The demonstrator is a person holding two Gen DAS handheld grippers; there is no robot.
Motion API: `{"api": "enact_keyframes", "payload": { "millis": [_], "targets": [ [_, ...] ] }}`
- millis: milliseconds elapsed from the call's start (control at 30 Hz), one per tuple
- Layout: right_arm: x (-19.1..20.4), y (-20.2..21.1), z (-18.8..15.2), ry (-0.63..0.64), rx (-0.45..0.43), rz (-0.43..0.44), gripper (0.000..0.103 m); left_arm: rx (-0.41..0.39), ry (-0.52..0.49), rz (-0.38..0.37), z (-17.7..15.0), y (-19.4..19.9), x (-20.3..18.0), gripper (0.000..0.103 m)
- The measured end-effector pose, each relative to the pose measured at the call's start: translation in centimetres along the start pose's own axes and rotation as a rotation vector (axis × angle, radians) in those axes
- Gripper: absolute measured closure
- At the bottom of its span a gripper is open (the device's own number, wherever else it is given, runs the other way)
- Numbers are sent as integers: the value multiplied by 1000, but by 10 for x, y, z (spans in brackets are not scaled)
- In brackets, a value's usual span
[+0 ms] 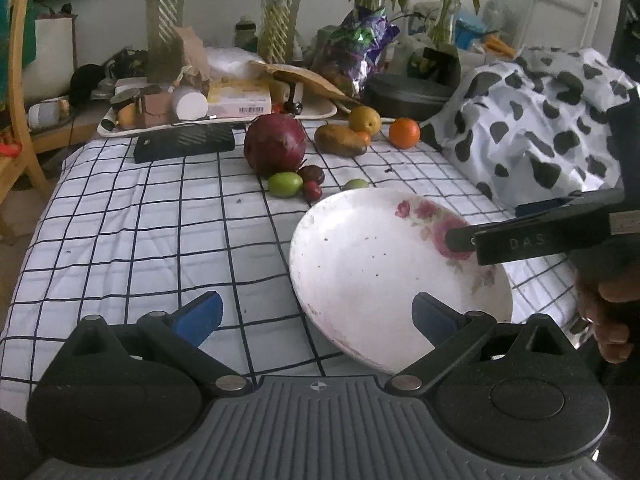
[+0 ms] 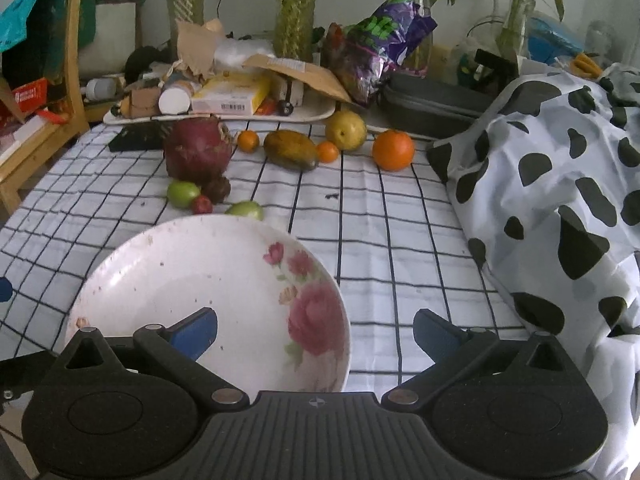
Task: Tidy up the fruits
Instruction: 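Grasp the red dragon fruit with the left tool while the right tool grasps the orange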
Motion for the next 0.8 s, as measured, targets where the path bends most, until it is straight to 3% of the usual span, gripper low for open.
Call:
{"api": "enact_keyframes", "payload": {
  "millis": [233, 467, 800],
  "targets": [
    [-14, -2, 8, -63, 2, 31, 0, -6, -53, -9, 16, -6, 0, 0],
    [-27, -3, 27, -78, -37, 4, 0, -27, -30, -12, 40, -19, 17, 1],
    [-49, -23, 63, -145, -60, -2, 0, -73, -28, 37, 82, -48, 34, 1]
  ]
}}
Point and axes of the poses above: each gripper's, at about its wrist camera, not at the fingertips, and y roughly against the way its jaws point, x to its left, z to its top, the point moved 4 cm from there along -y, roughly the way its jaws point, and after that the axes turned 13 degrees about x, right-handed, at the moved point
